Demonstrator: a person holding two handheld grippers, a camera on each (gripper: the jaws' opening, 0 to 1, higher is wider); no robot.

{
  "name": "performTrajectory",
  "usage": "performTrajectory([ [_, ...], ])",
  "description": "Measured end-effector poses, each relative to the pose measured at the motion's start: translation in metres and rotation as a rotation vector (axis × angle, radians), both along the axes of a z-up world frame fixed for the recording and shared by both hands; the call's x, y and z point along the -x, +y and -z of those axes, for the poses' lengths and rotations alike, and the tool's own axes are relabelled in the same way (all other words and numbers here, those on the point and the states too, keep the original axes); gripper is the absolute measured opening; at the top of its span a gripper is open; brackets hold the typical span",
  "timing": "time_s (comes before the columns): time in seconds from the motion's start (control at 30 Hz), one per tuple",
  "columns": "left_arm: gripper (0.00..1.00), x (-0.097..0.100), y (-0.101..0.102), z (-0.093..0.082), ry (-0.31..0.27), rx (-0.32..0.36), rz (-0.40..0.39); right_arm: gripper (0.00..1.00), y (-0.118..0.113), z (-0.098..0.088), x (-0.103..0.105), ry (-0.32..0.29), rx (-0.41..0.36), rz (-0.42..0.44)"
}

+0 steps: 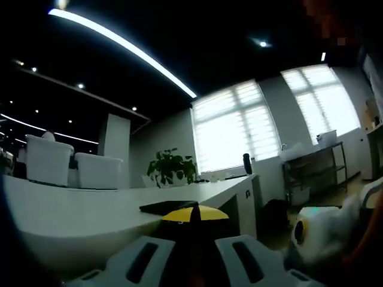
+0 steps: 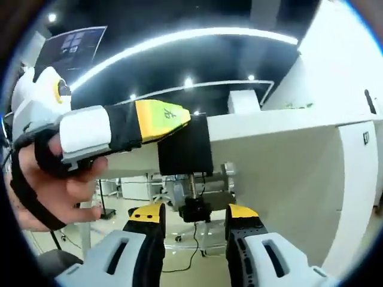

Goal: Clamp the fixed fixture on the desktop, loosen the retaining clip, secure it to the edge of the desk, and tighten the retaining clip.

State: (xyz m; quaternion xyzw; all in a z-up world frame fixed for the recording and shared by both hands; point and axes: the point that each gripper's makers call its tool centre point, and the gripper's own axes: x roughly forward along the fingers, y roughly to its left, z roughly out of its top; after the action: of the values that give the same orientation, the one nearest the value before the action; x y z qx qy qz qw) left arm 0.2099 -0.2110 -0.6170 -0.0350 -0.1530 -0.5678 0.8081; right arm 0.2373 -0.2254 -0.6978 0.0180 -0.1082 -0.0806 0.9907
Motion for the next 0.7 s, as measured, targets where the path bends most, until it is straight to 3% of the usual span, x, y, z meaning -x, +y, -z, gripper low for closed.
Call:
performTrajectory([
  [0.2,0.03,0.0,-0.001,0.0,-0.01,0.003,-0.013,0.36,-0.002,0.004,-0.015,0.024,-0.011,0.022],
  [0.27,0.03,0.0,0.0,0.0,-0.008,0.009,-0.012,0.31,-0.005,0.006,-0.017,0.037,-0.017,0.031],
  [0.33,0.03,-0.001,0.002,0.0,0.003,0.023,-0.004,0.24,-0.002,0.004,-0.011,0.036,0.022,0.017],
  [0.43,0.03,-0.001,0.003,-0.001,0.013,0.035,0.004,0.24,0.001,0.003,-0.008,0.025,0.071,-0.002],
  [0.57,0.03,-0.001,0.003,-0.001,0.013,0.036,0.001,0.23,0.001,0.003,-0.007,0.011,0.06,-0.067],
  [0.7,0.03,-0.003,0.005,-0.002,0.035,0.062,0.008,0.23,0.005,0.004,-0.01,0.015,0.053,-0.221],
])
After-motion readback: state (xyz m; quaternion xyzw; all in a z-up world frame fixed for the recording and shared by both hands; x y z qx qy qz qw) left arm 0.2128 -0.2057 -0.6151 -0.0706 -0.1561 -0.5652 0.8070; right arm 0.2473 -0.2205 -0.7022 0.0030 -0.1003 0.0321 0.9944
